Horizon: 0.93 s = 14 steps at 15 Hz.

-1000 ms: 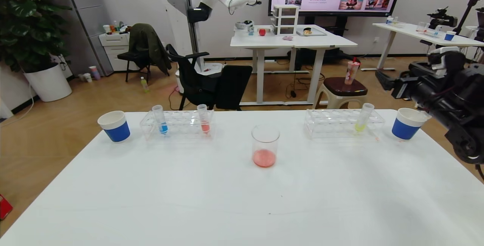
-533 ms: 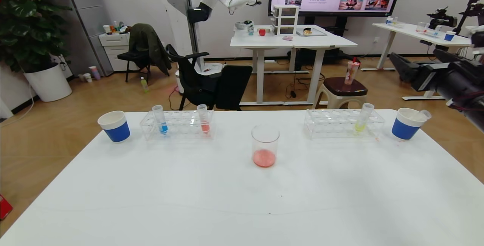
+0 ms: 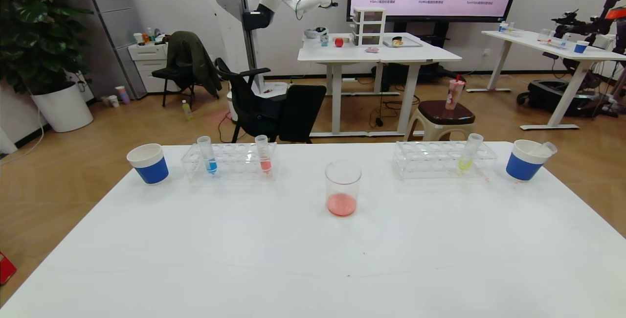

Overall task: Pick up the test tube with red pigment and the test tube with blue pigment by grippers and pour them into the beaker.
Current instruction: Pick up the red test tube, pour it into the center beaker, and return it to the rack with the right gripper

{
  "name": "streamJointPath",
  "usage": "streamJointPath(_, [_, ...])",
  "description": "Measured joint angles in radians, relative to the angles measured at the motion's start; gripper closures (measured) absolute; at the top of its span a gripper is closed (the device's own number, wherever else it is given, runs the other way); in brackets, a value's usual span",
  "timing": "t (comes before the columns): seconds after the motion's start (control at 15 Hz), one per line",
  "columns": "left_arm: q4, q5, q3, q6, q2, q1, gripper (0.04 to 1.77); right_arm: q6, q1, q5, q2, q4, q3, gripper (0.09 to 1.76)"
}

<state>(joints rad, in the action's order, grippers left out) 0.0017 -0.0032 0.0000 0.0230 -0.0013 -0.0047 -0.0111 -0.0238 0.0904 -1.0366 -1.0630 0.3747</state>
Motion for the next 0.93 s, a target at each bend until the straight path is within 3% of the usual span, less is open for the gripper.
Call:
streamJointPath(0.27, [0.0, 0.0, 0.0, 0.0, 0.0, 0.0, 0.06, -0.033, -0.004, 0.006, 0.31, 0.086, -0.146, 0.11])
streamJointPath(0.8, [0.0, 0.0, 0.0, 0.0, 0.0, 0.0, 0.06, -0.073, 0.011, 0.012, 0.929, 0.77, -0.224, 0.11])
streamJointPath(0.93, [0.0, 0.0, 0.0, 0.0, 0.0, 0.0, 0.06, -0.074, 0.015, 0.007, 0.991, 0.784, -0.297, 0.11])
